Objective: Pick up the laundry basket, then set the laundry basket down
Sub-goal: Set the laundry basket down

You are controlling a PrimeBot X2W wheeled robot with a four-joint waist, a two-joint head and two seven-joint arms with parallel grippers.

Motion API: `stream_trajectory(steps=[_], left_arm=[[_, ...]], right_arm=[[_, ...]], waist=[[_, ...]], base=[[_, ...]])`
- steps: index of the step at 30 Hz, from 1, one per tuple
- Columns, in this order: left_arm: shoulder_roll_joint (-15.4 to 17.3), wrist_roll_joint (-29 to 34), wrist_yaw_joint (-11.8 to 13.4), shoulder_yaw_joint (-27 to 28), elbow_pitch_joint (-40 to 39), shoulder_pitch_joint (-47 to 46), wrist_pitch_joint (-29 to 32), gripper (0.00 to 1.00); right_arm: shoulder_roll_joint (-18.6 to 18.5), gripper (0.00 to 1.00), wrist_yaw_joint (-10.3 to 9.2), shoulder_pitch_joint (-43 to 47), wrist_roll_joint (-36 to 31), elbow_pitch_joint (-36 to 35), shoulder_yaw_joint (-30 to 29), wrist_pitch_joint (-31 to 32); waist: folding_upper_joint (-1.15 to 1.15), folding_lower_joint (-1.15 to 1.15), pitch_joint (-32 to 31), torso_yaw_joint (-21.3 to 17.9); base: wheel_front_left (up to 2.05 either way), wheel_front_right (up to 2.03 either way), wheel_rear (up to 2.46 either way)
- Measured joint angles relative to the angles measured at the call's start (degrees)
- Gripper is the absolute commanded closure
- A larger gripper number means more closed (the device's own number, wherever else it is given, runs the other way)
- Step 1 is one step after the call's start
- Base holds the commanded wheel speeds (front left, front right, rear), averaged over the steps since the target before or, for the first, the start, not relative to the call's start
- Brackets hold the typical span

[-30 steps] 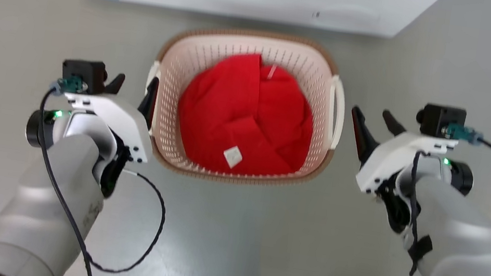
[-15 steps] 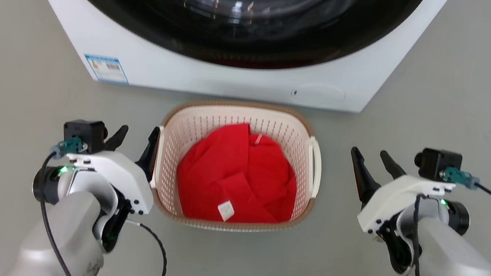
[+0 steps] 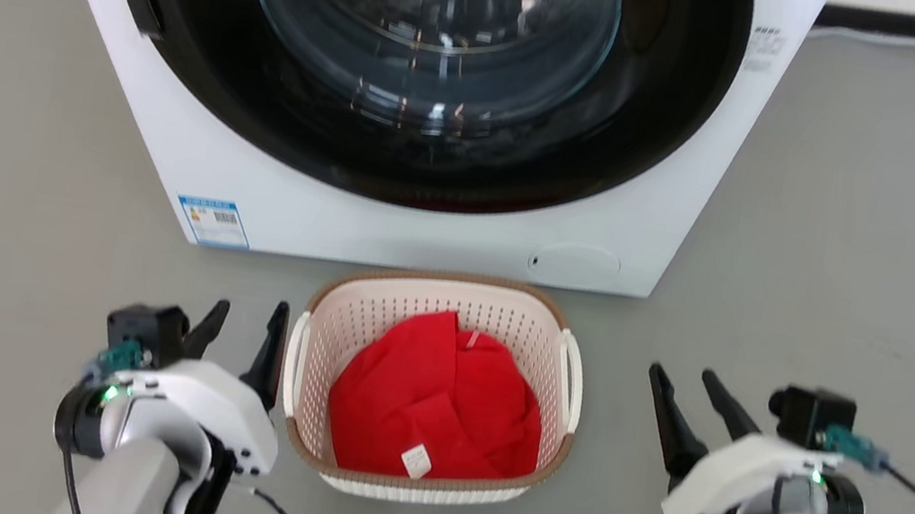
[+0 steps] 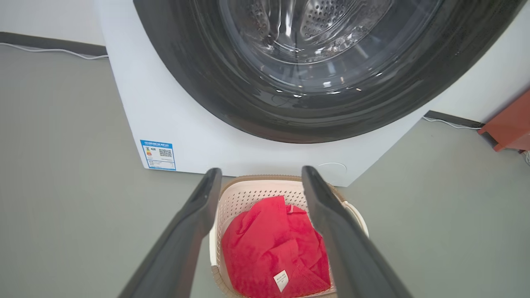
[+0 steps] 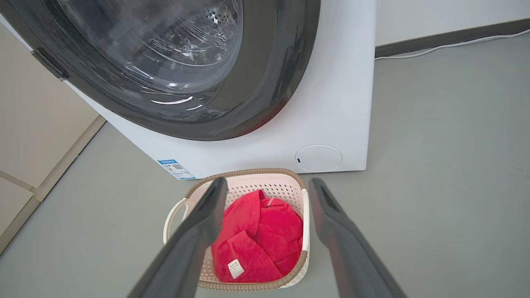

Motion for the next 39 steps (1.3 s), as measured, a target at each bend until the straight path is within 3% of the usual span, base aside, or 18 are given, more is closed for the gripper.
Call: stream_trajectory(steps=[13,21,31,39], left_arm=[[-1.22,4.83,2.44,2.44,-10.36,8.99,0.0,0.0],[-1.75,8.02,3.23,4.55,-16.84,13.53,0.0,0.0],[-2.41,10.0,3.48,5.68,-21.02,15.51,0.0,0.0],[-3.1,10.9,3.74,8.23,-24.25,16.74,-0.01,0.0]], right_arm=[[2.35,0.0,0.0,12.64,-17.0,-14.27,-16.51,-0.01],[4.44,0.0,0.0,18.7,-22.88,-23.12,-24.64,-0.02],[5.71,0.0,0.0,22.17,-27.76,-29.62,-27.42,-0.02],[6.37,0.0,0.0,23.48,-31.22,-30.92,-29.92,-0.02]], waist=[[0.0,0.0,-6.31,-0.04],[0.0,0.0,-8.46,0.34],[0.0,0.0,-8.92,1.13],[0.0,0.0,-8.66,0.8]], base=[[0.0,0.0,0.0],[0.0,0.0,0.0],[0.0,0.0,0.0],[0.0,0.0,0.0]])
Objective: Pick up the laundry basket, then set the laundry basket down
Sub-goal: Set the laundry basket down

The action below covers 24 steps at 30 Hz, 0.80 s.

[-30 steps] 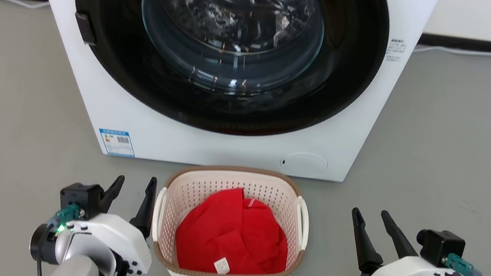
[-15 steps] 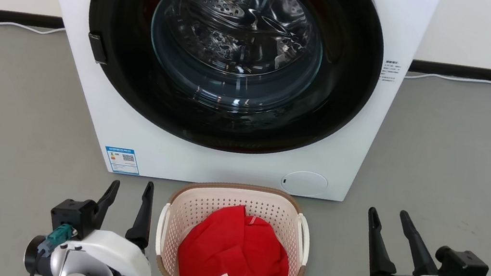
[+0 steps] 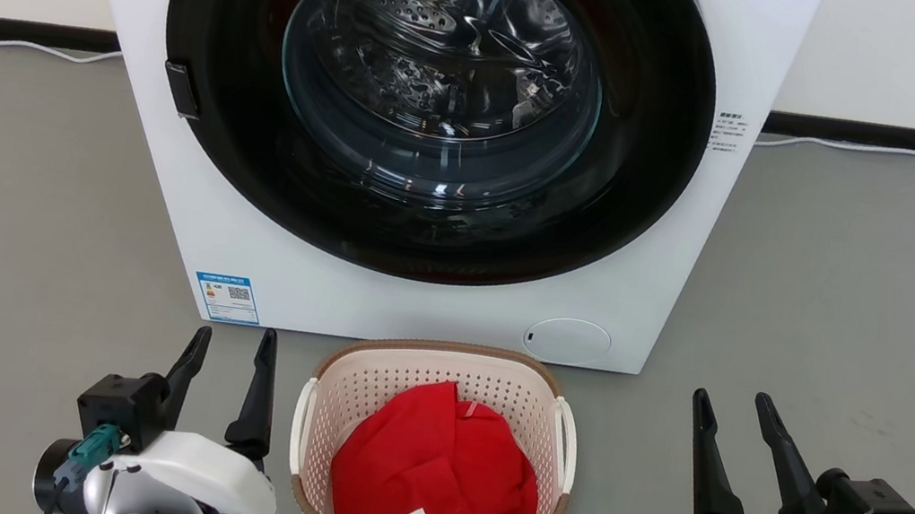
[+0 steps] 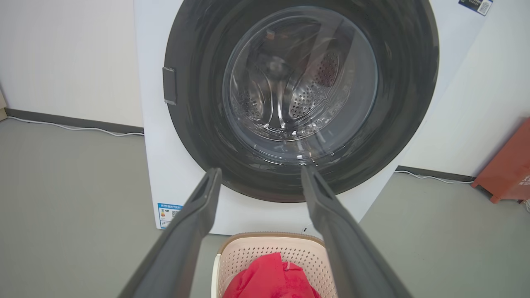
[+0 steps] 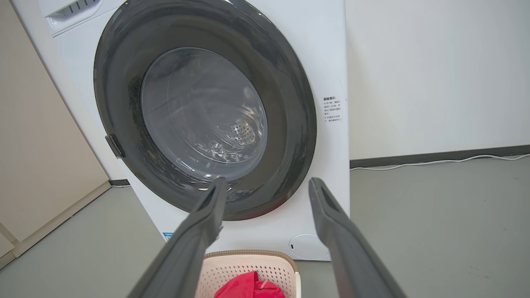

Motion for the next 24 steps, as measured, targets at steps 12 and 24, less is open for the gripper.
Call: stream_trajectory(steps=[12,24], left_arm=[[-0.77,1.66,-0.41,1.6,-0.68,1.02,-0.05,0.0],[-1.21,2.65,-1.18,2.75,-0.94,1.03,-0.07,0.0]], right_arm=[[0.75,0.0,0.0,0.0,-1.62,-0.04,-1.58,0.0],[0.82,0.0,0.0,-0.07,-1.6,0.42,-1.71,0.0]], waist=[[0.0,0.0,0.56,0.02],[0.0,0.0,1.04,0.06]], base=[[0.0,0.0,0.0],[0.0,0.0,0.0]])
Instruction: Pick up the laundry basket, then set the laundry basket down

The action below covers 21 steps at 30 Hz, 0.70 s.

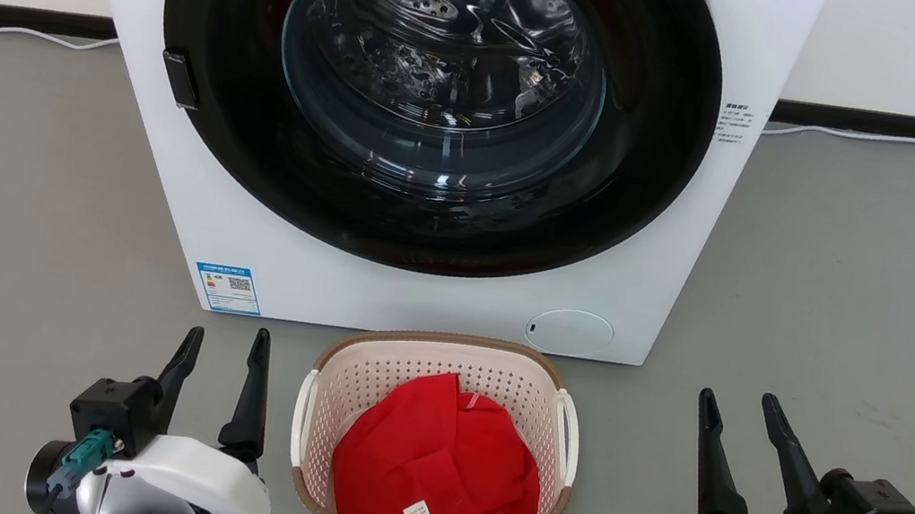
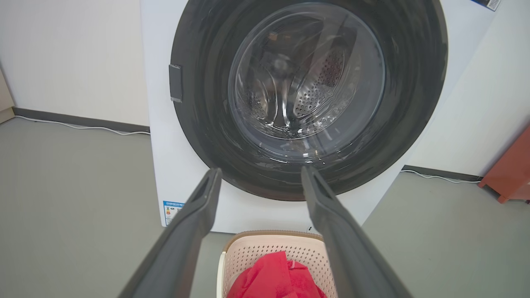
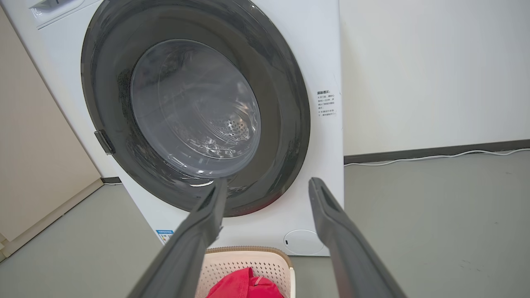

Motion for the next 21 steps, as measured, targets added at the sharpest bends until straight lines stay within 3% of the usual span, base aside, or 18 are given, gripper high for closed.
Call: stream_trajectory(steps=[21], left_arm=[[-0.56,0.89,-0.49,0.42,0.0,0.02,0.0,0.0]], right_arm=[[-0.02,0.0,0.0,-0.04,0.01,0.19,0.15,0.0]], waist=[[0.0,0.0,-0.22,0.2]], base=[[0.0,0.0,0.0]])
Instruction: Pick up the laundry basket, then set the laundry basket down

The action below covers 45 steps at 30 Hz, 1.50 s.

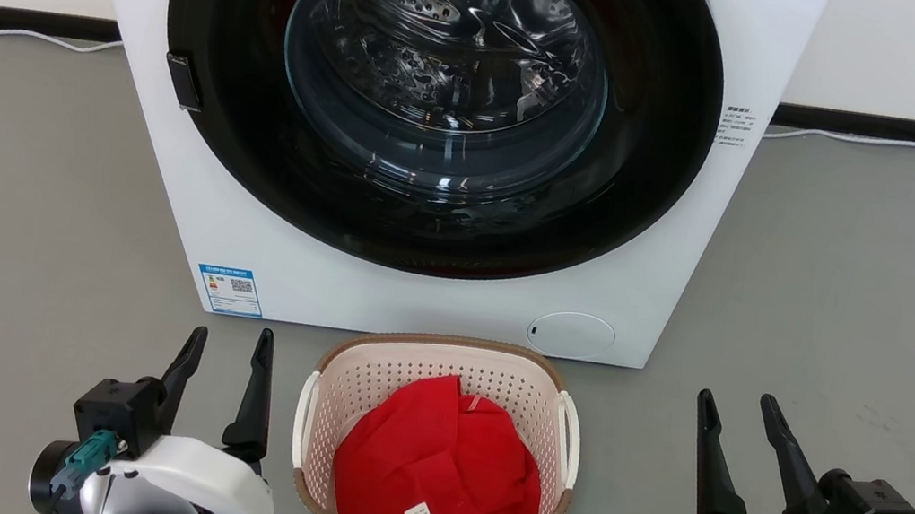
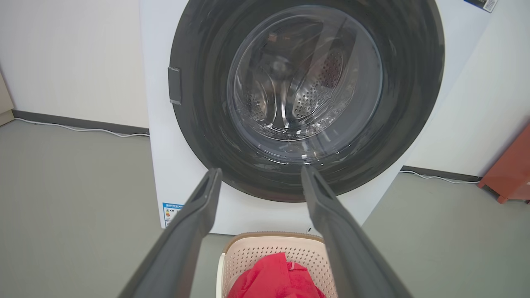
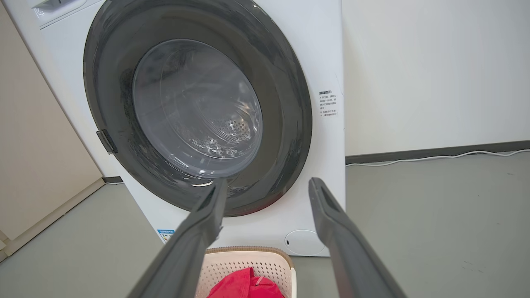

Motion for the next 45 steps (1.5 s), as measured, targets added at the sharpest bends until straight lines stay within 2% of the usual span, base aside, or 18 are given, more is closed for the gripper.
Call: stream_trajectory(steps=[8,9,17,45], left_arm=[[-0.08,-0.32,-0.93,0.02,1.19,0.01,0.0,0.0],[-0.1,-0.49,-1.14,0.02,1.38,0.03,0.01,1.0],[-0.55,-2.34,-1.16,0.23,4.45,2.43,0.93,1.0],[-0.54,-19.57,-2.74,2.6,3.11,2.43,5.84,1.0]], right_arm=[[0.0,0.0,0.0,0.0,0.01,0.08,0.08,0.0],[0.02,1.0,0.0,0.08,0.01,0.21,0.07,0.02],[0.59,1.0,-0.01,2.81,2.24,2.93,-0.07,0.67],[0.98,1.0,-0.01,2.81,20.18,1.37,-2.42,5.31]], waist=[[0.0,0.0,-0.04,-0.01],[0.0,0.0,-0.05,-0.01],[0.0,0.02,-0.12,0.0],[0.0,0.02,-0.09,0.11]], base=[[0.0,0.0,0.0],[0.0,0.0,0.0],[0.0,0.0,0.0],[0.0,0.0,0.0]])
